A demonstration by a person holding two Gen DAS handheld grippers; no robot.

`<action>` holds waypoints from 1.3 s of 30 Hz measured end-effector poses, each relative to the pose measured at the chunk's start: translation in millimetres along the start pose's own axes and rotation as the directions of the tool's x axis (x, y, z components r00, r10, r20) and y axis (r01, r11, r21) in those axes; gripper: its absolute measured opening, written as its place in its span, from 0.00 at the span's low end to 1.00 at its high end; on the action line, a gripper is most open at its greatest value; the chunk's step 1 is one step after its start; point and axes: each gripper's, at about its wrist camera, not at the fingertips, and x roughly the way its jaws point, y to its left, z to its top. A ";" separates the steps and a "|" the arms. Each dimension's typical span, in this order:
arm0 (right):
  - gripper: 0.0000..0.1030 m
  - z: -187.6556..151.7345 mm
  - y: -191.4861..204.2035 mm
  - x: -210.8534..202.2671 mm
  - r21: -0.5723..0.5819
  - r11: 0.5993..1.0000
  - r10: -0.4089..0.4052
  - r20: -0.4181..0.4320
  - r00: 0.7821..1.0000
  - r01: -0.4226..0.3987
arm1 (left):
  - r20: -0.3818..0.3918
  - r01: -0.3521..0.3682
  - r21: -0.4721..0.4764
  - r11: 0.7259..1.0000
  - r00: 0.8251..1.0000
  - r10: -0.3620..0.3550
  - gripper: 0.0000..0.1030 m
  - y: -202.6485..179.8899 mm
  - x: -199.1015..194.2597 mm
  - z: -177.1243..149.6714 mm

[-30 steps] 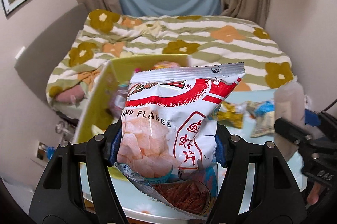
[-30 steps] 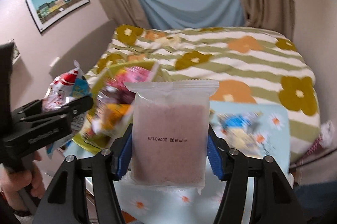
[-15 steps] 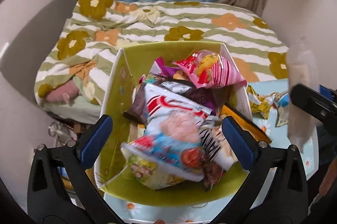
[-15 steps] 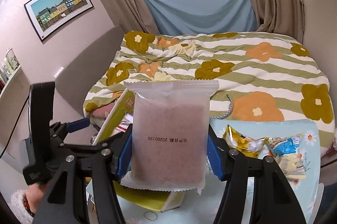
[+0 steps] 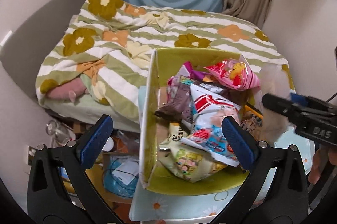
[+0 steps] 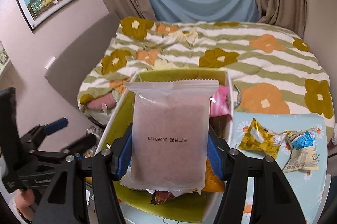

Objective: Organize snacks
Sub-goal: 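Lower both packets into the box and open both tools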

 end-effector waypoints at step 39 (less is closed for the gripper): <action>1.00 -27.7 -74.9 -105.4 0.088 0.985 -0.159 0.160 0.974 0.146 | 0.110 0.046 0.105 0.993 0.992 -0.057 1.00 -102.3 -44.1 -0.6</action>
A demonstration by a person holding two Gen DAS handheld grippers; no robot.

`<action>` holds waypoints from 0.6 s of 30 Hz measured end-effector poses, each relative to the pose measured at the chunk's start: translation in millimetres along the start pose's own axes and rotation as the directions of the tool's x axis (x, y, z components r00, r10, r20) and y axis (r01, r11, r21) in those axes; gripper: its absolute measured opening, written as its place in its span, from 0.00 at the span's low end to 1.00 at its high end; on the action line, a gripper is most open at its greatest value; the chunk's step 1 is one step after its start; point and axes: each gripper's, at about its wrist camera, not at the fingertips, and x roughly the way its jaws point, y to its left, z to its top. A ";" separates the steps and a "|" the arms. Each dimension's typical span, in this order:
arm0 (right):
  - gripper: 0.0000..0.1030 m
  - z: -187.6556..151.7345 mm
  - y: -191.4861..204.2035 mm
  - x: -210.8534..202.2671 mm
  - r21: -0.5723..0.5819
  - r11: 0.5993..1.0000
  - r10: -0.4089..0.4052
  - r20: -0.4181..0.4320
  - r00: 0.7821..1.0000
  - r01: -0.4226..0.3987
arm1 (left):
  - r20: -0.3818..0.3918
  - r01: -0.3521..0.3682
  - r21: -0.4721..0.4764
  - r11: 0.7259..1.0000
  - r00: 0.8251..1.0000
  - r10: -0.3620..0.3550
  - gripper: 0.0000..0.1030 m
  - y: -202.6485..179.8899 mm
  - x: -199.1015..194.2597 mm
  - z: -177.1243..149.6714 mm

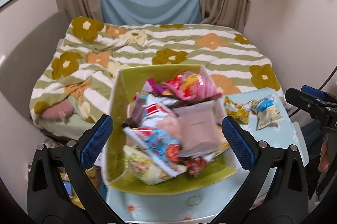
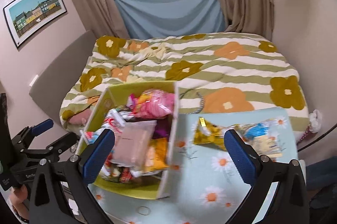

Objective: Organize snacks
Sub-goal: 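Lower both packets into the box and open both tools, then grasp the gold foil packet with the left tool while the right tool grasps the blue-white MPM bag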

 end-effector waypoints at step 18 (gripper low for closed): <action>1.00 0.0 -169.0 -1.9 0.046 0.997 -0.058 -0.083 0.995 0.062 | -0.100 0.078 -0.009 0.997 0.992 -0.079 1.00 -161.5 71.9 16.9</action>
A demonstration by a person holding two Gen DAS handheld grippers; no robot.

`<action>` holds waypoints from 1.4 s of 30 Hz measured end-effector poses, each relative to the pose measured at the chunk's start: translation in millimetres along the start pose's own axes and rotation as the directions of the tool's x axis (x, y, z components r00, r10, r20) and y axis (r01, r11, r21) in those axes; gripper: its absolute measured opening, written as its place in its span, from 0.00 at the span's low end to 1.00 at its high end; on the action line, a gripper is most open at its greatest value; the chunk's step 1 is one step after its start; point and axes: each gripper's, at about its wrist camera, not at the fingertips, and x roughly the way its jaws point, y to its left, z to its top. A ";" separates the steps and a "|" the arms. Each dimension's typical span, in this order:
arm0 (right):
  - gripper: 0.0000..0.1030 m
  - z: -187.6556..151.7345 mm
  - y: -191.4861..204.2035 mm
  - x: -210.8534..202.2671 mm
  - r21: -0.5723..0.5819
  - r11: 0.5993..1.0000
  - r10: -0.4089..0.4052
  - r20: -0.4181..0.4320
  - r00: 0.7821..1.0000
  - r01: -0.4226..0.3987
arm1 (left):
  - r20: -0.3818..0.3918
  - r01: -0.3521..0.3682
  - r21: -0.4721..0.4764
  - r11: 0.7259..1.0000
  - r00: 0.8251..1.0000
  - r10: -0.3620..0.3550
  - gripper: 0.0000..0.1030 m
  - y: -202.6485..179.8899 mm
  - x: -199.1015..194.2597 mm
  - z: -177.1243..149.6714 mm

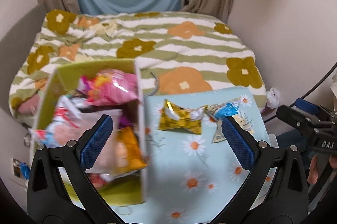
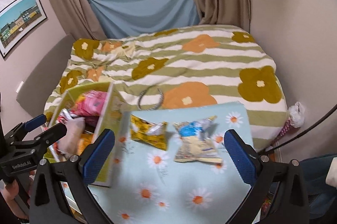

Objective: Organize snacks
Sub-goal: 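Grasp the gold foil packet with the left tool while the right tool grasps the blue-white MPM bag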

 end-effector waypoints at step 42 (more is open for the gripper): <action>1.00 -31.0 -82.1 181.0 0.124 0.978 0.196 -0.268 0.943 -0.168 | -0.451 0.076 0.671 0.737 0.831 0.325 0.61 -90.6 249.3 -33.7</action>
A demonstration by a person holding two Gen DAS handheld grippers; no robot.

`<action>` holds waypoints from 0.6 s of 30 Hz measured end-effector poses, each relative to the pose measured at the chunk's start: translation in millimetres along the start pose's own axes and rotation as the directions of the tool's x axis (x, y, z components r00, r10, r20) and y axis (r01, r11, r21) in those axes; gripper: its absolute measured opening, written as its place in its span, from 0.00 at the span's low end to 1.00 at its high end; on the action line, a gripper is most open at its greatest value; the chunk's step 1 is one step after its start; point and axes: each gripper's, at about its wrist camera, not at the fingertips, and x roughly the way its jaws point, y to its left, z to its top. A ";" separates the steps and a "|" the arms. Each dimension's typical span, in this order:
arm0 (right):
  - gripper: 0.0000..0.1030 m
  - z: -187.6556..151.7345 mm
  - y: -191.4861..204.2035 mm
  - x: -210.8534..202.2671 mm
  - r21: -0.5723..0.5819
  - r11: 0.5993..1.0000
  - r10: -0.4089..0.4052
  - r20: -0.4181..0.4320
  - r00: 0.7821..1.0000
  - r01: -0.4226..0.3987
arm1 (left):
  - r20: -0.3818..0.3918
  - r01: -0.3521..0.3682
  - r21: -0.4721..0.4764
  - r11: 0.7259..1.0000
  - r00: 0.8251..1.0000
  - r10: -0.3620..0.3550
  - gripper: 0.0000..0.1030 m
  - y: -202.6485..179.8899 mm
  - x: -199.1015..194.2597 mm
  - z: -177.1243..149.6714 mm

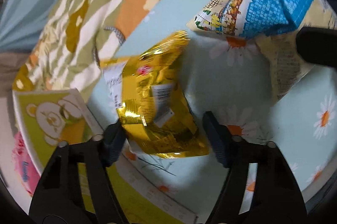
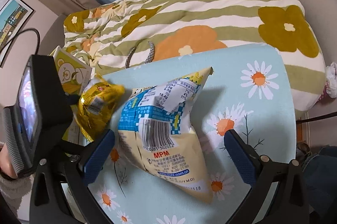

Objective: Organize snacks
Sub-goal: 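Grasp the gold foil packet with the left tool while the right tool grasps the blue-white MPM bag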

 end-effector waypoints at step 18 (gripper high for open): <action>0.86 8.3 8.9 16.3 -0.057 0.998 0.006 -0.008 1.000 -0.006 | 0.104 0.118 -0.281 0.953 0.990 -0.092 0.41 7.8 -14.2 -26.2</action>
